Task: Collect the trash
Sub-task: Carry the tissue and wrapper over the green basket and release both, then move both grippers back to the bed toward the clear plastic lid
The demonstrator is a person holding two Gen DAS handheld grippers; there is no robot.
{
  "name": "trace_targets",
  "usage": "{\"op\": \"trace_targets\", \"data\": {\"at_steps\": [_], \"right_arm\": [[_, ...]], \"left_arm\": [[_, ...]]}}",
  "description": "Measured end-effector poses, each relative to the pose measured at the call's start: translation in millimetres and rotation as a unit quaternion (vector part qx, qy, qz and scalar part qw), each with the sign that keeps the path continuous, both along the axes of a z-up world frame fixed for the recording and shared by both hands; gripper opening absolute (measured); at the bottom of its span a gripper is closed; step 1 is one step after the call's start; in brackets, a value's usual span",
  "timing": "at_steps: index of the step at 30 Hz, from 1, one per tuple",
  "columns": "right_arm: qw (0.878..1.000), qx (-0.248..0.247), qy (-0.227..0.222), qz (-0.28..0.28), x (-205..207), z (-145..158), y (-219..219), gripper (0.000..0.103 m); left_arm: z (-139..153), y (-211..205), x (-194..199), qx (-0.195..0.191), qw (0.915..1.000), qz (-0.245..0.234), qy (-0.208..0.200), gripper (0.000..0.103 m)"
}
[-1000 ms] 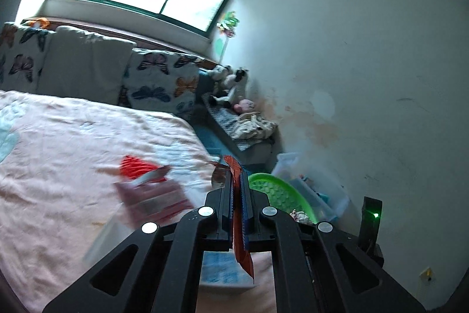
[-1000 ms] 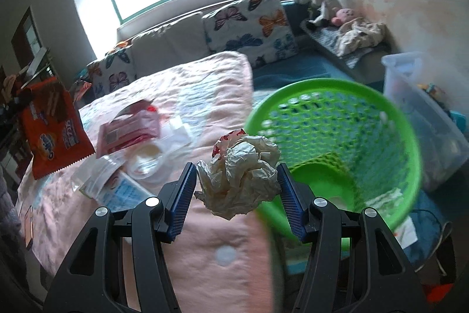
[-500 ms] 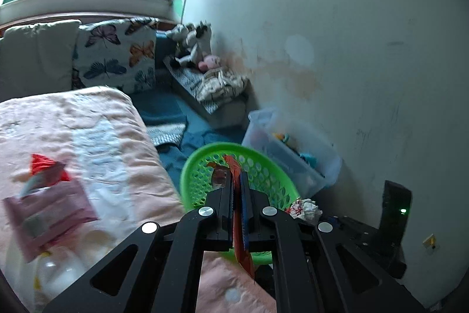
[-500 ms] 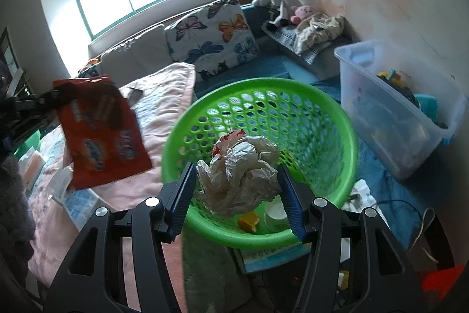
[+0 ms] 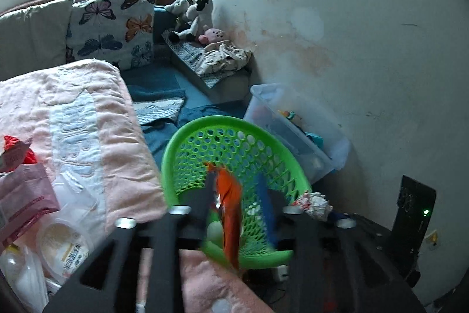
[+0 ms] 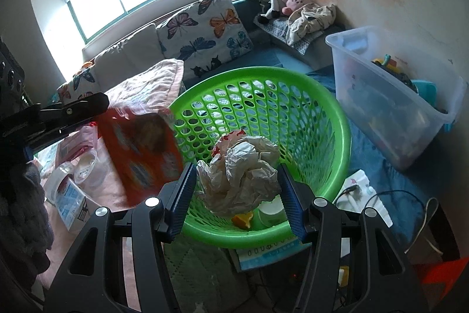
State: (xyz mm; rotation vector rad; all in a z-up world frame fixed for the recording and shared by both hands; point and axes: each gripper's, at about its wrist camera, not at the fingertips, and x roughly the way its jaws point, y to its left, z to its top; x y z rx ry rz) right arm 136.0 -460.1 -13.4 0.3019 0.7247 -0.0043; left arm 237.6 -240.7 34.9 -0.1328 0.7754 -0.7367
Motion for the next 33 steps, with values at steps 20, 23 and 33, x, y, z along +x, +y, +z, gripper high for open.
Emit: {"op": "trace_targets", "data": {"at_steps": [20,23,33], "right_arm": [[0.999,-0.021,0.029,0.007,29.7,-8.5,0.6,0.057],[0.999,-0.033,0.038,0.008,44.8,-14.3,2.2,0.057],[0.996,-0.070,0.056,0.003,96.0,-25.1,6.1,0.062]], "left_arm": [[11.9,69.6,-38.4,0.016,0.9976,0.063,-0.025,0.065],[10.2,89.1,-43.6,0.018,0.9959,0.085,-0.024,0.066],[10.3,163.7,-61.4,0.029,0.9856,0.163,-0.036,0.072]]}}
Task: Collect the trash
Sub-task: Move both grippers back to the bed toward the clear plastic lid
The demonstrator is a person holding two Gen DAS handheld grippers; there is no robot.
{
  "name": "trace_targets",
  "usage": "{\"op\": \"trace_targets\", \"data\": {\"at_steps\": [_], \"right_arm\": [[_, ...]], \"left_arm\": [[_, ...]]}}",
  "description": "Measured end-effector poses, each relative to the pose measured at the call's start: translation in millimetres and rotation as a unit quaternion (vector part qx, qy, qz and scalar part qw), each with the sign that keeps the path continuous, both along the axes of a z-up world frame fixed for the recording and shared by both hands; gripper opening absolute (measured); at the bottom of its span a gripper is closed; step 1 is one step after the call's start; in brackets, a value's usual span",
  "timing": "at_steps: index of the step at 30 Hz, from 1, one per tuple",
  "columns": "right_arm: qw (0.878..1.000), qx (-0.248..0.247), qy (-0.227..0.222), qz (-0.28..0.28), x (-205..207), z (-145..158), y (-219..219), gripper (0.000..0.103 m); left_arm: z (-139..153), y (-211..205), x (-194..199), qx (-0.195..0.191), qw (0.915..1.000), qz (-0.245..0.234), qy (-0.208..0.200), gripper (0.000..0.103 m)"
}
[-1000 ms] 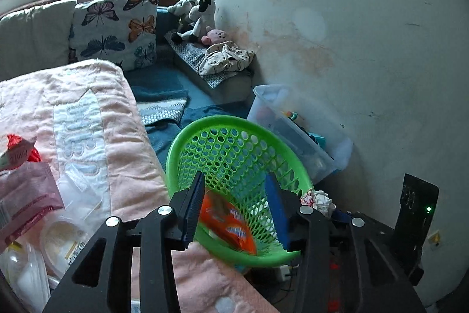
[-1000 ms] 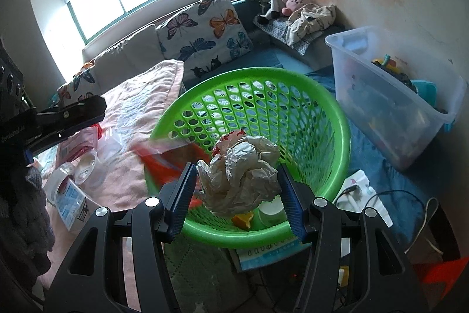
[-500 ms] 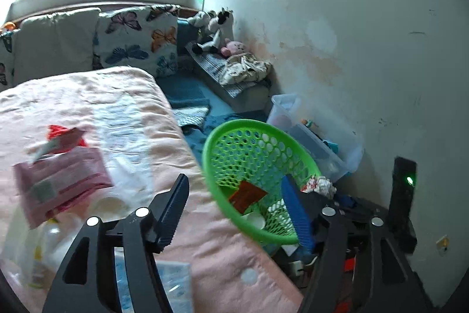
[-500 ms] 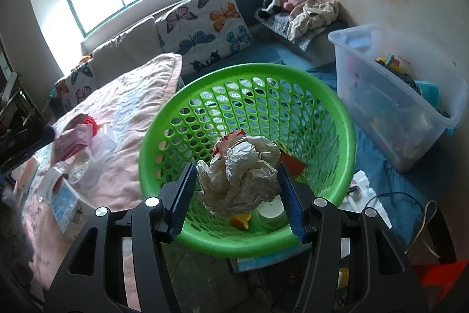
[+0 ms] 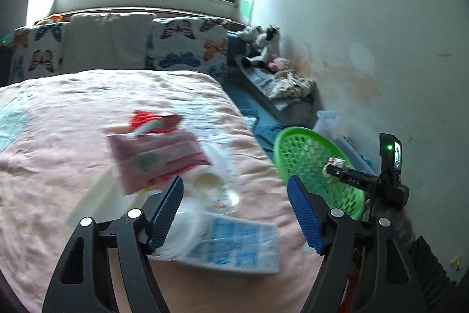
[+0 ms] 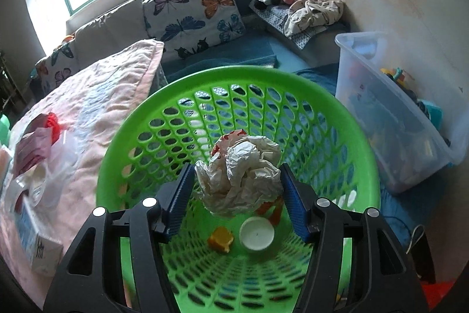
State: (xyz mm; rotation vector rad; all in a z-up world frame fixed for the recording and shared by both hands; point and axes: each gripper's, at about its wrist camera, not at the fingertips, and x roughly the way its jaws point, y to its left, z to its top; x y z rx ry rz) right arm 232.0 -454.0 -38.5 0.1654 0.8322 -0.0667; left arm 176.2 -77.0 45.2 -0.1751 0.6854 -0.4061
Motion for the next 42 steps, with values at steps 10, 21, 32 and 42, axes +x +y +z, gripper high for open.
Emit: {"op": "trace_targets", "data": {"at_steps": [10,21,32,42], "right_arm": [[1.000,-0.011,-0.020,0.008,-7.4,13.6,7.9,0.070],[0.998,0.010,-0.040,0.041,-33.7,30.8,31.5,0.072],[0.991,0.029,-0.060,0.114,-55.6,56.8,83.6,0.076],[0.978,0.018,-0.065,0.196,-69.7,65.3,149.8,0.080]], "left_arm": [[-21.9,58.3,2.5,0.007,0.9976,0.065,0.022,0.073],[-43.2,72.0,-3.8,0.024,0.9962,0.073,0.042,0.073],[-38.2,90.2,-10.8,0.013,0.9950,0.092,0.037,0.073],[-31.5,113.9,-16.5,-0.011,0.9926,0.116,0.035,0.073]]}}
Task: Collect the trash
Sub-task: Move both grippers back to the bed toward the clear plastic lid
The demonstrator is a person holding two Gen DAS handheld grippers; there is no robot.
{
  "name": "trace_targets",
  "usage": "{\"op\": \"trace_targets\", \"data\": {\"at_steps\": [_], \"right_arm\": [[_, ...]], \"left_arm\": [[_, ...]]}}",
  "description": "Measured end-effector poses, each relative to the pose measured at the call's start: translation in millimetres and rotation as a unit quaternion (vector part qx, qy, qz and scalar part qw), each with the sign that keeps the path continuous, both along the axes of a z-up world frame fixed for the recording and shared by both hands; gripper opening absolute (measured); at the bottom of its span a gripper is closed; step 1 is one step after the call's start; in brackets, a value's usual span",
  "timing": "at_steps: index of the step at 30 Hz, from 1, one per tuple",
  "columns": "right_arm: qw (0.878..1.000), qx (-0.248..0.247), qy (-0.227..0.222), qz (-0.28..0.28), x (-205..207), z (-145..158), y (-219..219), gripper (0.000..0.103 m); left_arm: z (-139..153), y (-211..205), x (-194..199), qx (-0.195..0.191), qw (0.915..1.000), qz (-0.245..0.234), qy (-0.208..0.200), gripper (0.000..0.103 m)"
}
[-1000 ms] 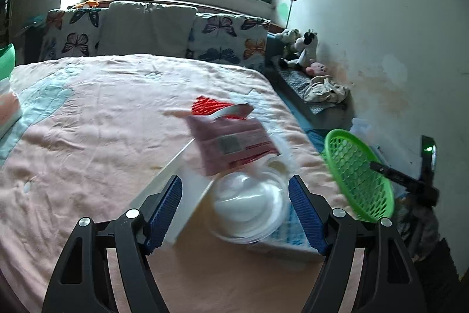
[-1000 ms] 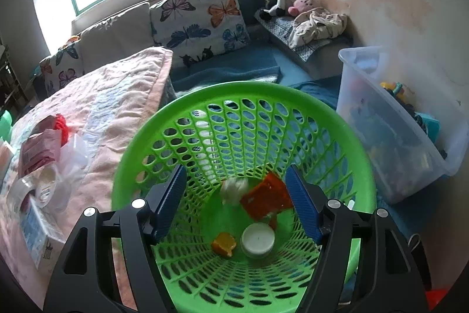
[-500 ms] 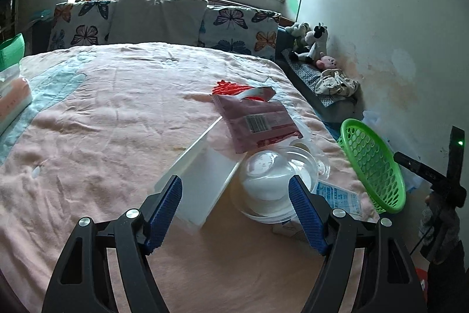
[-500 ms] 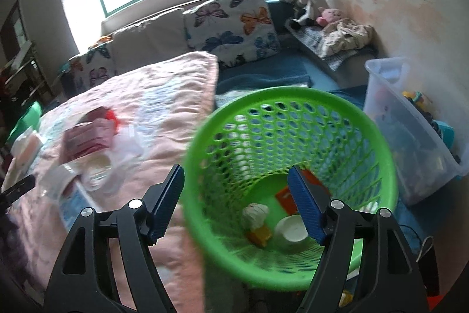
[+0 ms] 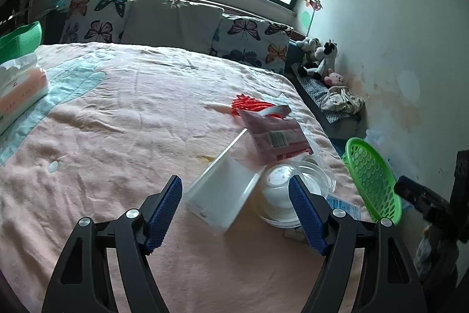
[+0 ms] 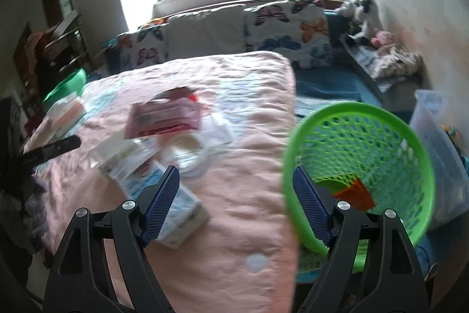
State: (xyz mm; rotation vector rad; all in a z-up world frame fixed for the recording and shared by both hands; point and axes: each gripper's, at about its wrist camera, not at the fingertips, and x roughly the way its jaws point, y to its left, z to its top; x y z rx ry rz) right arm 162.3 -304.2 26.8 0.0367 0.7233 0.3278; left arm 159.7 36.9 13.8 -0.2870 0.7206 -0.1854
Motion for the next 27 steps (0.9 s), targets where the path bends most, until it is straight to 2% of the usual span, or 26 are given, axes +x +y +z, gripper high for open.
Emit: {"op": "trace_targets", "data": {"at_steps": [8,14,23,27], "right_arm": [[0.998,-0.023,0.000,0.065,2.2,-2.8,58.3,0.080],[0.992,-0.057,-0.004,0.115,11.4,-0.5,99.9,0.079],[0.972,-0.142,0.018,0.186,30.9,-16.6,162.6,0.064],[0.964,-0.176,0.021,0.201,37.2,-23.6,181.4,0.062]], "left_arm": [[1.3,16.6,-4.8,-0.002,0.9999,0.015,-0.002,0.073],[1.2,34.0,-9.4,-0.005,0.9996,0.029,-0.002,0.073],[-1.1,51.2,-15.1,-0.012,0.9991,0.039,0.000,0.073],[-5.1,58.7,-15.5,-0.018,0.9988,0.045,0.003,0.073]]}}
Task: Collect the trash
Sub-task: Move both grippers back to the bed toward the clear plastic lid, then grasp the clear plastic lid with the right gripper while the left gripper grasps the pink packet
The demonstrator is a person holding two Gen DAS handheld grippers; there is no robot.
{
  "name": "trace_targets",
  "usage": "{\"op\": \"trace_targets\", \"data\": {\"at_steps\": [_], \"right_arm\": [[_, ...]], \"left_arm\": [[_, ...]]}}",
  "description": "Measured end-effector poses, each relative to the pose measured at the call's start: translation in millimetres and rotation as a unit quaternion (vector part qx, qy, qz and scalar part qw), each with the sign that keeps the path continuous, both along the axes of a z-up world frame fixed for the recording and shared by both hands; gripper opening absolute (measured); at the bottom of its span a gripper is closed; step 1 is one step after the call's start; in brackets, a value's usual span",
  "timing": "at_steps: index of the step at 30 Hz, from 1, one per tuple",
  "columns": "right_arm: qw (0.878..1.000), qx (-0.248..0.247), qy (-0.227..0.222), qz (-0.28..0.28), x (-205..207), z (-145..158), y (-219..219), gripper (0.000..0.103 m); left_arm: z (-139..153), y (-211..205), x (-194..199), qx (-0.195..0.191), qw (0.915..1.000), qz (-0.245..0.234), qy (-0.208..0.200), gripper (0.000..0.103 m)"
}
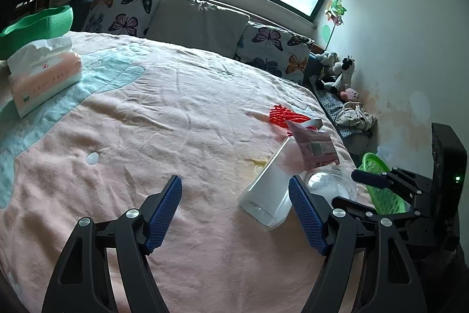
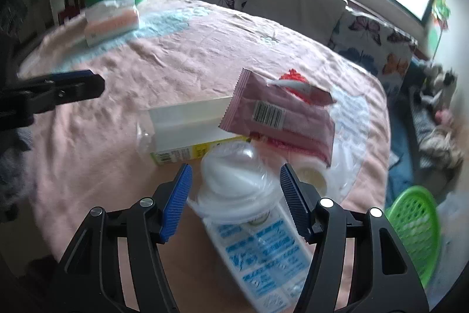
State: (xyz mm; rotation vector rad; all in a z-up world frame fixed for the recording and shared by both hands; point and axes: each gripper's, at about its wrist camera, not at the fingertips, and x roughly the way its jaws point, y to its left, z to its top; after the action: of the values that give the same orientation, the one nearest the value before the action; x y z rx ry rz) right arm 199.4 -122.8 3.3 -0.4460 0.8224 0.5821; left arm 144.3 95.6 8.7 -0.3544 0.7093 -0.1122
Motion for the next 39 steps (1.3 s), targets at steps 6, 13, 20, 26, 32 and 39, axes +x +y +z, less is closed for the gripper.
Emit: {"op": "trace_targets", "data": {"at_steps": [6,13,20,26,32,39], "right_arm": [[0.999,-0.042,0.010,0.016,9.0,-9.6,17.3,0.059],[0.995,-0.091,0.023,0.020,20.4,-27.6,30.0,0.058],[0.993,-0.116,0.029,0.013,28.5,-38.1,37.6,0.058],[0.996,-0.086,0.018,0.008,20.3,-25.8,27.1,0.058],[1.000,-0.006,0.016,-0.004,7.1,1.7,1.1,0.058],[0.998,0.058,-0.006,-0.018,-8.7,33.7,-23.9,0.057]], "left_arm": [[-6.6,10.6,0.4,-0.012,0.9999,0.007,0.005,0.073],[-13.6,17.0,3.1,-0.026,0.9996,0.008,0.008,0.073],[-18.2,18.5,7.0,-0.030,0.9995,0.005,0.010,0.073],[-16.3,15.3,10.7,-0.027,0.9996,-0.001,0.008,0.072],[-10.2,4.6,20.6,-0.030,0.9994,-0.017,0.002,0.072],[-4.0,-19.5,45.1,-0.048,0.9971,-0.059,-0.003,0.070]]}}
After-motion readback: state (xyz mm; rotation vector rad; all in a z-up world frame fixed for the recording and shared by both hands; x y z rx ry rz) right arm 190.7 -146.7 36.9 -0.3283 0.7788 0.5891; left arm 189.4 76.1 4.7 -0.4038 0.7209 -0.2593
